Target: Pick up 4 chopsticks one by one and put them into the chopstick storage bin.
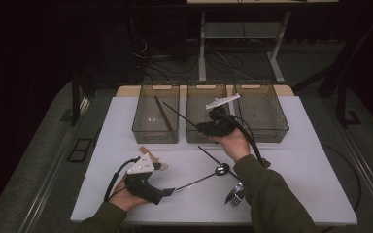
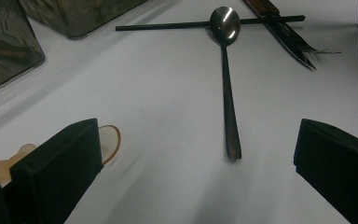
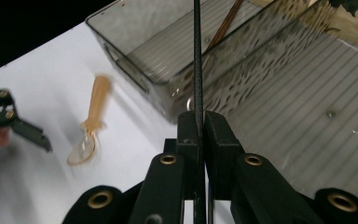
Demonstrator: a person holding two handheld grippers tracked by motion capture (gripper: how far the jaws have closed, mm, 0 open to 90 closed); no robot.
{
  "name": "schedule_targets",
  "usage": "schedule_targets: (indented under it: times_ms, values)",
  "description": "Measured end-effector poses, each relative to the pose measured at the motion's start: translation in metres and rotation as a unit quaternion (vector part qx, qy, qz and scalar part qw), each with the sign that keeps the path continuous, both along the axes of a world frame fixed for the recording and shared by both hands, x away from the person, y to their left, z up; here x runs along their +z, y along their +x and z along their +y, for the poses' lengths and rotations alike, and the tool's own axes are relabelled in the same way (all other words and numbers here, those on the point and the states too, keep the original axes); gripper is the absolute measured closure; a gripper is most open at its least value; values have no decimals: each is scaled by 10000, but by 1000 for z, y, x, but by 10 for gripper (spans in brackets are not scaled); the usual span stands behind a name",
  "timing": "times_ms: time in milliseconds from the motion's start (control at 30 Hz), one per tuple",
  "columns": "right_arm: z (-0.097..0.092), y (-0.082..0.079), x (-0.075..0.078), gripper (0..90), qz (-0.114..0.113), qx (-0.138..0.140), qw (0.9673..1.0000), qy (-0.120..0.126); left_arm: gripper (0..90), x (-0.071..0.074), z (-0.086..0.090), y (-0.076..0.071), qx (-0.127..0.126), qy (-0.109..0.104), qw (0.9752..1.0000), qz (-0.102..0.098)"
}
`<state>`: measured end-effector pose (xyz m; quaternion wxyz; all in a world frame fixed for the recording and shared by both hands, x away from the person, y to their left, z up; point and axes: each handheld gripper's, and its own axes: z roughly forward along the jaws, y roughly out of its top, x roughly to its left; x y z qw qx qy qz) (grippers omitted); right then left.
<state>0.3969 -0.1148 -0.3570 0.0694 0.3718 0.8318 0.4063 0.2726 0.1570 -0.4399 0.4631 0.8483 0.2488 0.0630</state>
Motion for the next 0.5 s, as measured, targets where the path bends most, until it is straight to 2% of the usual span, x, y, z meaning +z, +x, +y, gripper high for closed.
schedule_targets:
  times_ms: [33, 500]
  values:
    - [3, 3, 0, 846, -2, -6, 10000, -14, 0, 0, -1, 0, 28, -54, 10000, 4]
    - [46, 40, 6, 846, 49, -256, 9996, -97, 0, -1, -3, 0, -58, 0, 10000, -3]
